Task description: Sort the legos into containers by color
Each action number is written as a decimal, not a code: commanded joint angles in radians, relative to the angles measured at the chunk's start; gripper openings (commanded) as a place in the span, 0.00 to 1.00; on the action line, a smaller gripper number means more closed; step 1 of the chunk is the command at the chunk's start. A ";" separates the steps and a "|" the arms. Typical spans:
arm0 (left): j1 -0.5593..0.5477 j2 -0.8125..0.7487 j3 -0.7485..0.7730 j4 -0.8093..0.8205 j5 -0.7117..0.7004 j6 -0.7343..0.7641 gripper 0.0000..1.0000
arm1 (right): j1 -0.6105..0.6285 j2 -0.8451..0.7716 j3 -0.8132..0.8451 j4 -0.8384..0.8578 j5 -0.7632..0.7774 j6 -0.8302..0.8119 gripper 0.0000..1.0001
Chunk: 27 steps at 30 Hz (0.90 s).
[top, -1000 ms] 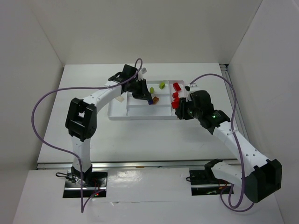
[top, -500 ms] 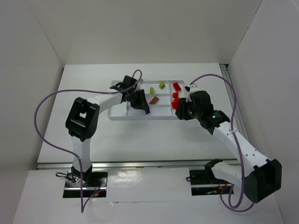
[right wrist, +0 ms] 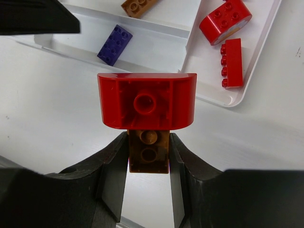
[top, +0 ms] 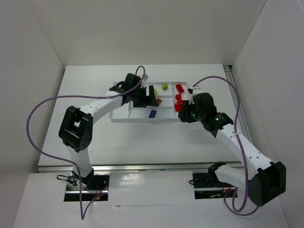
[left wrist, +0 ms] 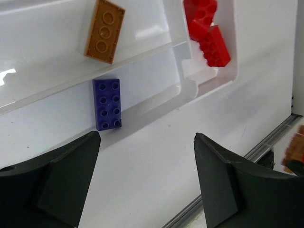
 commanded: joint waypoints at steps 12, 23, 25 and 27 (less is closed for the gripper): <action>-0.077 -0.102 0.175 -0.041 0.316 0.197 0.86 | 0.008 0.014 -0.009 0.024 -0.044 0.007 0.00; -0.057 -0.085 0.153 -0.002 0.429 0.121 0.88 | 0.008 0.051 -0.029 0.056 -0.322 -0.039 0.00; -0.057 -0.085 0.144 -0.002 0.429 0.121 0.89 | 0.008 0.060 -0.029 0.056 -0.322 -0.039 0.00; -0.057 -0.085 0.132 -0.013 0.429 0.130 0.89 | 0.008 0.060 -0.029 0.056 -0.322 -0.048 0.00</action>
